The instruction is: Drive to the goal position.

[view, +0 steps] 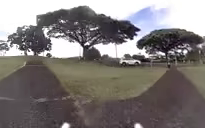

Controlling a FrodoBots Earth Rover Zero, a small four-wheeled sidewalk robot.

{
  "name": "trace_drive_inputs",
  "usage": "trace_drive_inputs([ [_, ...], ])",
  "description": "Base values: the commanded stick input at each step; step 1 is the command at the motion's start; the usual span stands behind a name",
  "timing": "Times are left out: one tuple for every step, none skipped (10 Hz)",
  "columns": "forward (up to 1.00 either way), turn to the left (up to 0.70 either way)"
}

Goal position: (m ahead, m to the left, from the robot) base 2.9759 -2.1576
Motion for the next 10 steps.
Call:
trace_drive_inputs([
  [0.0, -0.7],
  [0.0, -0.7],
  [0.0, -0.7],
  [0.0, -0.7],
  [0.0, -0.7],
  [0.0, -0.7],
  [0.0, -0.7],
  [0.0, -0.7],
  [0.0, -0.7],
  [0.0, -0.7],
])
